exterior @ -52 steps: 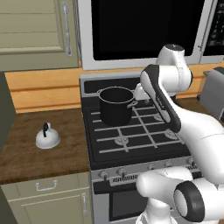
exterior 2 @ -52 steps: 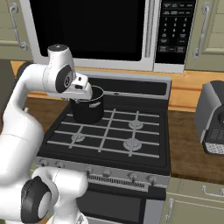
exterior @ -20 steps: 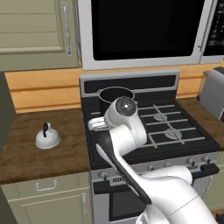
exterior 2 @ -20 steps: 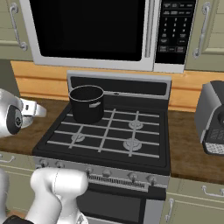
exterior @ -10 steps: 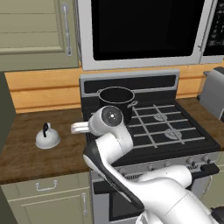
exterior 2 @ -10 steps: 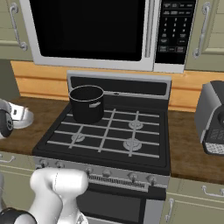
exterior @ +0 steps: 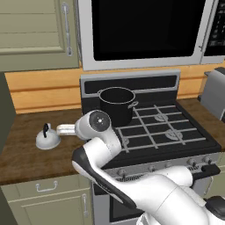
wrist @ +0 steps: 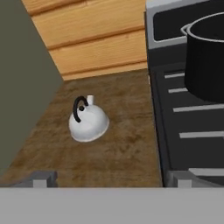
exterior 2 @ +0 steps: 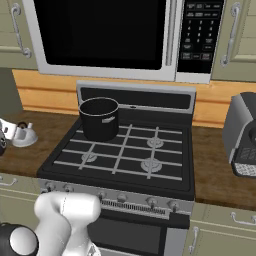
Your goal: Pick the kettle from the counter and place it on a stove burner. Then turn the burner on.
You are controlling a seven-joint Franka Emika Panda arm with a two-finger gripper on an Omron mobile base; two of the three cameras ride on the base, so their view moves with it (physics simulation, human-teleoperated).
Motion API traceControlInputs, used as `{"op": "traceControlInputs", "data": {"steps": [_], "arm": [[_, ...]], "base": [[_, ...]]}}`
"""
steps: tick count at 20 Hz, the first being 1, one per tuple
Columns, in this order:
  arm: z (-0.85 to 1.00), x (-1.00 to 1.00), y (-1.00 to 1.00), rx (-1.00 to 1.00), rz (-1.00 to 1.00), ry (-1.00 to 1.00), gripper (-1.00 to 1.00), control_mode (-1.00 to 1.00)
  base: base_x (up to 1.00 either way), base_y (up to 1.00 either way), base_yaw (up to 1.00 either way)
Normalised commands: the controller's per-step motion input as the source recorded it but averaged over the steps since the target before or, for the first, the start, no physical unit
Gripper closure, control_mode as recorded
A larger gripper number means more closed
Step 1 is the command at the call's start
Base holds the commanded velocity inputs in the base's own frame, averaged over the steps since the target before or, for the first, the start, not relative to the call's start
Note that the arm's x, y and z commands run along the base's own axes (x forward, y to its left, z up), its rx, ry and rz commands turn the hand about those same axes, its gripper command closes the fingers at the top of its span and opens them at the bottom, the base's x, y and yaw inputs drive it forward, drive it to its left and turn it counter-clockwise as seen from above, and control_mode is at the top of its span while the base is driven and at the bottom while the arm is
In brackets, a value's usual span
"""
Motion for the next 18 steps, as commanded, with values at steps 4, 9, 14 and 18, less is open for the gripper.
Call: {"op": "traceControlInputs", "data": {"steps": [4,9,14,18], "arm": [[0.00,0.00,0.41,0.10,0.01,0.05,-1.00,-1.00],[-0.01,0.00,0.33,0.09,0.12,0.10,-1.00,-1.00],[-0.13,0.01,0.30,-0.01,0.08,0.06,-1.00,-1.00],[-0.10,0.13,0.06,-0.07,0.00,0.01,-1.00,-1.00]], "base": [[0.00,0.00,0.00],[0.00,0.00,0.00],[0.00,0.00,0.00],[0.00,0.00,0.00]]}}
